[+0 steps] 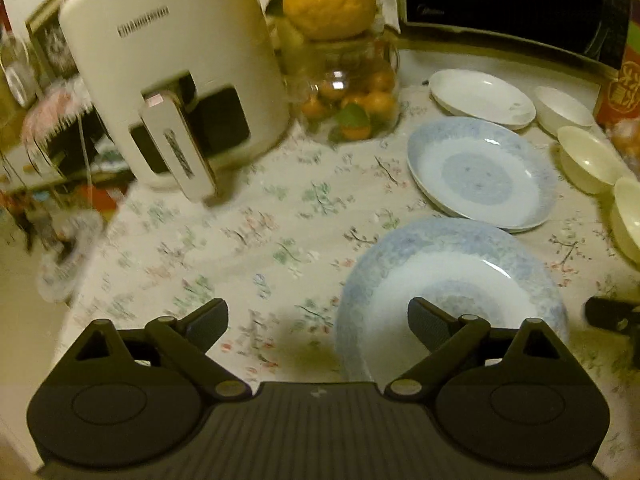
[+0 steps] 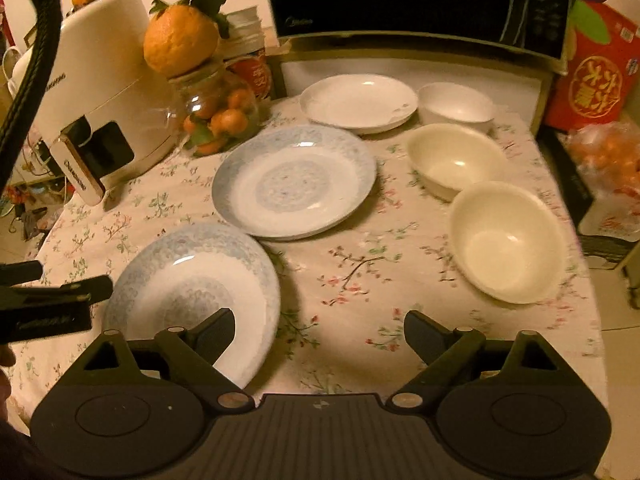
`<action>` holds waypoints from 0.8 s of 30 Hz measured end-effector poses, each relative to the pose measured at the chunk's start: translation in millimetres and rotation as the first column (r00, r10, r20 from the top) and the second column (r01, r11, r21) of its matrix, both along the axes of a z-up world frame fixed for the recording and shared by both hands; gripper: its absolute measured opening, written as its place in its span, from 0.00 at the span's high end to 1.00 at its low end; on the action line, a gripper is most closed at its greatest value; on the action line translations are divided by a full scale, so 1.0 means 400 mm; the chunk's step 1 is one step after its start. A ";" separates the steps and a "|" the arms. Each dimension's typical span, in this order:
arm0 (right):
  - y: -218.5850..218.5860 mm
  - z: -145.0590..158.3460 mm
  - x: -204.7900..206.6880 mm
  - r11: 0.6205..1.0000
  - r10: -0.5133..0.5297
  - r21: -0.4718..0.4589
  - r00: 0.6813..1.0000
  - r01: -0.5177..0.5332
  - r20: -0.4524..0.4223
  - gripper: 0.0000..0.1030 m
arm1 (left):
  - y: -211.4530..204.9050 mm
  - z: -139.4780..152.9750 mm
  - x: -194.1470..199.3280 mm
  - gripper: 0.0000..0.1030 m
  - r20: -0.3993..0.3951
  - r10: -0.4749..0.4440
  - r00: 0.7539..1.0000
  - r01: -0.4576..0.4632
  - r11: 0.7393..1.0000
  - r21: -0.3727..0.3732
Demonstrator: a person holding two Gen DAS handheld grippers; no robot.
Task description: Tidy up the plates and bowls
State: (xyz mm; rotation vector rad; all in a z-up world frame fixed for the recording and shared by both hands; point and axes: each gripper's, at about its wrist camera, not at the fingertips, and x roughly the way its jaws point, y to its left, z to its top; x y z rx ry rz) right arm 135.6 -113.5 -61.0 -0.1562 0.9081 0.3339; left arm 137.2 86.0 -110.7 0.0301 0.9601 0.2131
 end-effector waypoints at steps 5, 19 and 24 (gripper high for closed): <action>0.019 -0.037 0.027 1.000 0.011 0.016 0.999 -0.010 -0.033 0.15 | 0.002 -0.030 0.023 0.12 -0.012 -0.004 1.000 0.003 0.998 -0.060; 0.046 -0.115 0.076 0.998 -0.003 0.060 0.995 0.009 -0.102 0.58 | 0.058 -0.088 0.057 0.57 -0.002 0.040 0.999 -0.040 0.979 -0.201; 0.053 -0.115 0.077 0.995 0.024 0.098 0.993 -0.012 -0.117 0.84 | 0.033 -0.076 0.053 0.75 0.021 -0.021 1.000 0.024 0.985 -0.169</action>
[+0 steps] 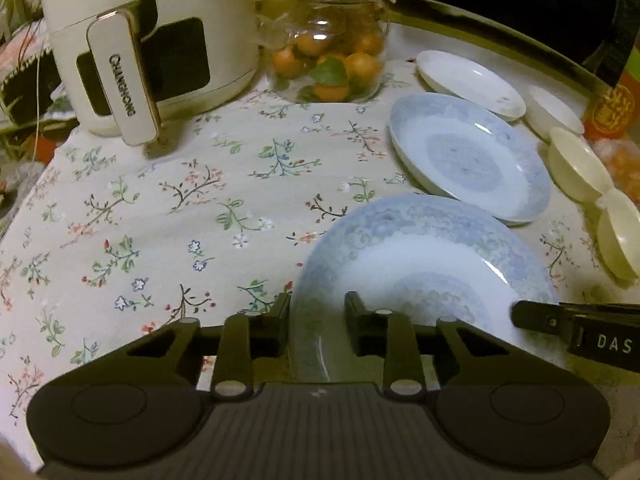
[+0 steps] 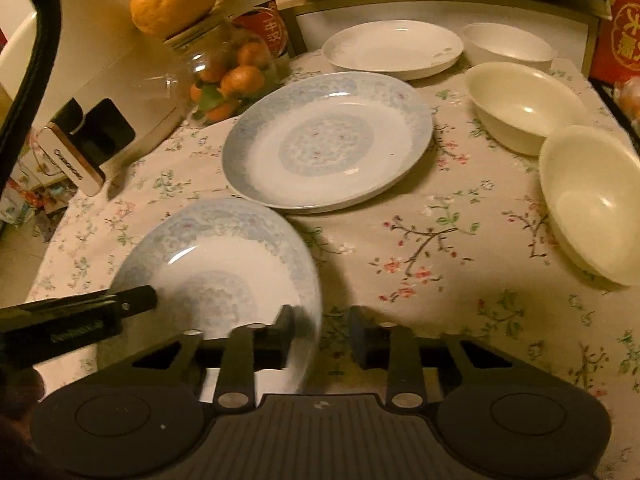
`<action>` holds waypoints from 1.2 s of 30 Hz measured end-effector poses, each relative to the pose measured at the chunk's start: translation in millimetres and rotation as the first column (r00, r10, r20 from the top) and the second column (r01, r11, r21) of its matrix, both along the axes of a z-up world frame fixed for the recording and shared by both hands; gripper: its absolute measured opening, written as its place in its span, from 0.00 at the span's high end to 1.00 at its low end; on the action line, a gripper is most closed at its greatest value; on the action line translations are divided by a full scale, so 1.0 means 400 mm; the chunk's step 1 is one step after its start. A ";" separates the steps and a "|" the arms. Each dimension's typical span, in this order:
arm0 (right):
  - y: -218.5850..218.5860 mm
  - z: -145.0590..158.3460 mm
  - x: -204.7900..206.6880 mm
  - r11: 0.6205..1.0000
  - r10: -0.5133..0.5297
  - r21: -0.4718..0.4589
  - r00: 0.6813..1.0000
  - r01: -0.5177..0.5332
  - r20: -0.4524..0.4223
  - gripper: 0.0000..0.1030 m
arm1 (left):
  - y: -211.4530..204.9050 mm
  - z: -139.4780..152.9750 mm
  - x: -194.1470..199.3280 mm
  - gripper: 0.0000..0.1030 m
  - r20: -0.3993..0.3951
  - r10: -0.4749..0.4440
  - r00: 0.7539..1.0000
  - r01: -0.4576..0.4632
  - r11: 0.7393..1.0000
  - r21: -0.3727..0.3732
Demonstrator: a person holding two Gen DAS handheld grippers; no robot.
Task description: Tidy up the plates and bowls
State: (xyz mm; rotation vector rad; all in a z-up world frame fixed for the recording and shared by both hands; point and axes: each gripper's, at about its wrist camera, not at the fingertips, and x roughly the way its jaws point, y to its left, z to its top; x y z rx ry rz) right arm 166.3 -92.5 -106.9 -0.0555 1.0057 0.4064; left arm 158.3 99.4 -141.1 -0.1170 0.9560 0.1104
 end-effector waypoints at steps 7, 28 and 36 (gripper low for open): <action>0.009 0.001 -0.002 1.000 -0.007 0.015 1.000 0.008 -0.016 0.87 | 0.029 0.010 -0.019 0.87 0.009 0.022 1.000 -0.022 0.998 -0.051; -0.009 0.000 -0.121 0.999 0.031 -0.028 0.998 -0.033 -0.062 0.85 | 0.014 0.016 -0.141 0.87 -0.022 0.001 1.000 -0.003 0.997 -0.081; -0.008 -0.002 -0.118 0.999 0.026 -0.024 0.997 -0.028 -0.076 0.85 | 0.017 0.018 -0.148 0.87 -0.026 0.001 1.000 -0.003 0.997 -0.083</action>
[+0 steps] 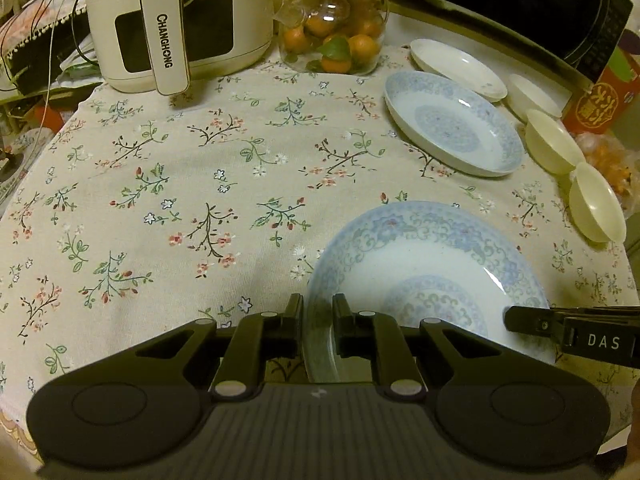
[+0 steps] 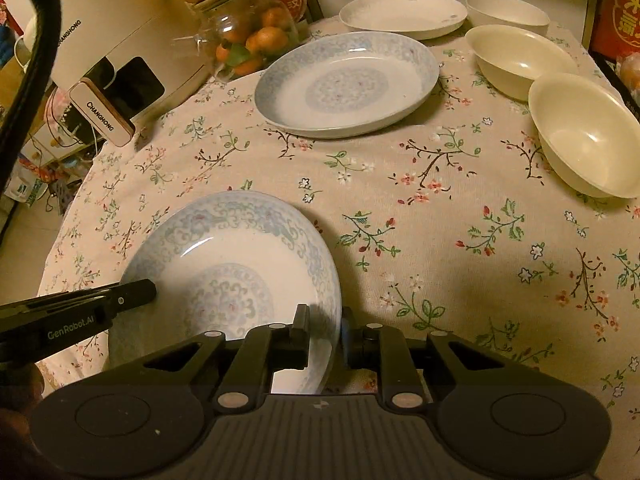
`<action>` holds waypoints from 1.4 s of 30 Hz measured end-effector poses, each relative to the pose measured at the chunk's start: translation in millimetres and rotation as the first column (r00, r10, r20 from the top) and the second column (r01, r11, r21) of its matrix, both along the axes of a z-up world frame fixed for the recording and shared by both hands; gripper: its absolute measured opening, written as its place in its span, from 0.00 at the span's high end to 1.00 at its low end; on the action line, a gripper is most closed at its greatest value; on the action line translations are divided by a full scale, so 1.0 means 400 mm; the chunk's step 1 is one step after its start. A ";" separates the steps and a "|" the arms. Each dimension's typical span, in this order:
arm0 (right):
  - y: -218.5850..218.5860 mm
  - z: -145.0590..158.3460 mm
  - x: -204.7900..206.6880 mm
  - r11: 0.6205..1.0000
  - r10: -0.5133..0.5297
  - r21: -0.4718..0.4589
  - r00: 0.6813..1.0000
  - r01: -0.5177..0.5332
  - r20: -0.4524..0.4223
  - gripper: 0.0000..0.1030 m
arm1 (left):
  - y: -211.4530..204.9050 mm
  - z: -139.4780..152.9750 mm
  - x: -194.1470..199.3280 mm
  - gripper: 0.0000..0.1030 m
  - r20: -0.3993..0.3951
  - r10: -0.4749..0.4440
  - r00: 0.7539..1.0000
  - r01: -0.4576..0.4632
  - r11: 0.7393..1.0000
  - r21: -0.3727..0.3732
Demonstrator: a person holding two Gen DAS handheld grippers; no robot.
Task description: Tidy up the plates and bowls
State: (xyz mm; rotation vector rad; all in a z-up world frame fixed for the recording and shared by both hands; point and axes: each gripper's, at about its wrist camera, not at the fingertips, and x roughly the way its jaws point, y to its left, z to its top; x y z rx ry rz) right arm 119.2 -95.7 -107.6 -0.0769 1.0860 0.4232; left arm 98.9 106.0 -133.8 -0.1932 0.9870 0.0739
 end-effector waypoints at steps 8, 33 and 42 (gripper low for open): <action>-0.001 -0.001 -0.005 1.000 0.003 -0.005 1.000 -0.003 0.002 0.85 | -0.002 0.000 0.001 0.87 -0.003 -0.002 1.000 0.002 1.000 0.004; -0.047 0.040 0.036 0.998 -0.061 0.024 0.998 0.061 0.007 0.77 | -0.024 0.032 0.047 0.55 0.012 -0.005 1.000 0.004 0.996 0.085; -0.058 0.078 0.057 0.997 -0.079 0.008 0.996 0.078 0.051 0.71 | -0.031 0.072 0.099 0.49 0.047 -0.009 0.999 0.004 0.995 0.100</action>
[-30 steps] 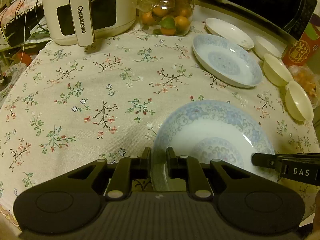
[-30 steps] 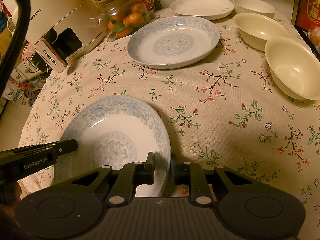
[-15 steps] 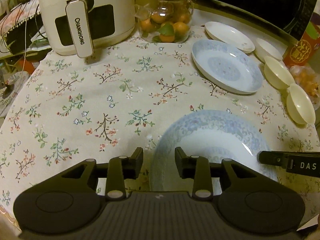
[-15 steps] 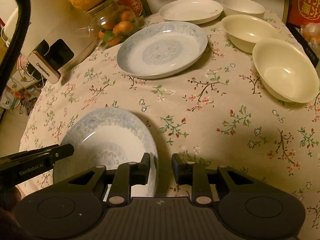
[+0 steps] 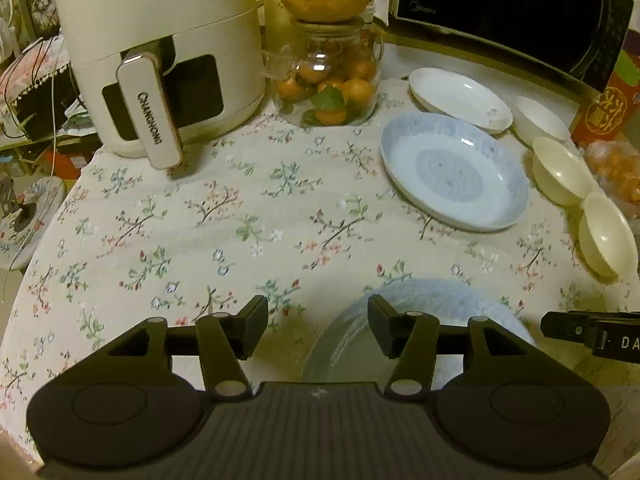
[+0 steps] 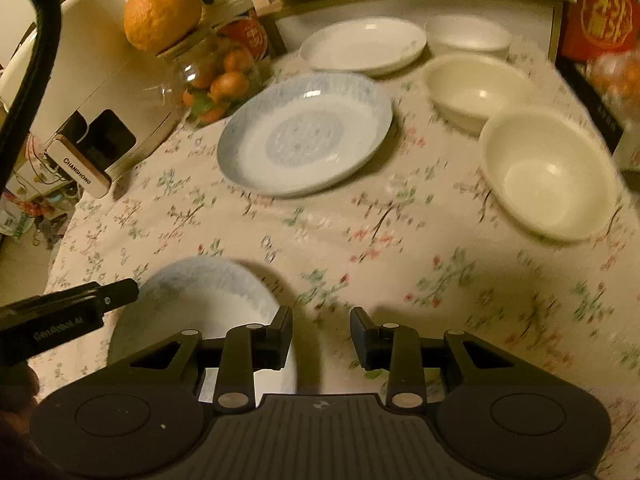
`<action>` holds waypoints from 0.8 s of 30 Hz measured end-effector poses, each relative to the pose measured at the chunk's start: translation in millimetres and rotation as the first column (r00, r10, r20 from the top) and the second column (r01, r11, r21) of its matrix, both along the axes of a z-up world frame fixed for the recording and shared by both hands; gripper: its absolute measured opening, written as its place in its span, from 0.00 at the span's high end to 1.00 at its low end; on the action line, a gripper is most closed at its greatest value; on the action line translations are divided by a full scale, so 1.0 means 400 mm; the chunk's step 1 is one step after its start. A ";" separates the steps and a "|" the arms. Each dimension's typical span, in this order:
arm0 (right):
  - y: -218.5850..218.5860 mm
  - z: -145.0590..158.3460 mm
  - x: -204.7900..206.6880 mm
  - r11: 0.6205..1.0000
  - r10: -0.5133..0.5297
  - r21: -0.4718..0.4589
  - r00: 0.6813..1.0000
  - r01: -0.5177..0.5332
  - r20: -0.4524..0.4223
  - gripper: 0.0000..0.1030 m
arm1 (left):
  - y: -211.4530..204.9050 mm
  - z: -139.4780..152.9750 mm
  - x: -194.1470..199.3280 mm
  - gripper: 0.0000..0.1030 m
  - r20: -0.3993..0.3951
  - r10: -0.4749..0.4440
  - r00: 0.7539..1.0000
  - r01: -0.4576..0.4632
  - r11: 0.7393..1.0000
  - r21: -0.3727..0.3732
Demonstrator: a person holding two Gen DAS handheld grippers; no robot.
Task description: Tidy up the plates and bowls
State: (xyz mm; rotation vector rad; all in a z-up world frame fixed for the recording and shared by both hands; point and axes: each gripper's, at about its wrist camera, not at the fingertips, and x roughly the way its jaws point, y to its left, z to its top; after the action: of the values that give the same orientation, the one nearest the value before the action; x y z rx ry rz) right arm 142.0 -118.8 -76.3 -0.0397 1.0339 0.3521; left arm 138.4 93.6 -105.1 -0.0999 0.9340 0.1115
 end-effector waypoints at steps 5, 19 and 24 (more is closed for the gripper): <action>-0.035 0.016 0.021 0.998 -0.049 0.027 0.999 0.049 -0.007 0.70 | -0.013 0.009 0.029 0.46 0.004 -0.017 1.000 0.017 1.000 -0.008; -0.059 0.044 0.133 0.982 -0.129 0.127 0.989 0.138 -0.078 0.69 | -0.019 0.037 0.189 0.35 -0.009 0.018 1.000 -0.019 0.993 -0.118; -0.060 0.067 0.220 0.978 -0.143 0.145 0.987 0.152 -0.068 0.64 | -0.028 0.021 0.255 0.33 0.000 0.019 1.000 -0.019 0.995 -0.102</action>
State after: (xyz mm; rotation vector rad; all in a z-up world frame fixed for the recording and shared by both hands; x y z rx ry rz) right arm 229.9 -142.7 -49.4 0.1827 1.0575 0.2960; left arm 240.3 82.4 -96.8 -0.2037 0.9374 0.0810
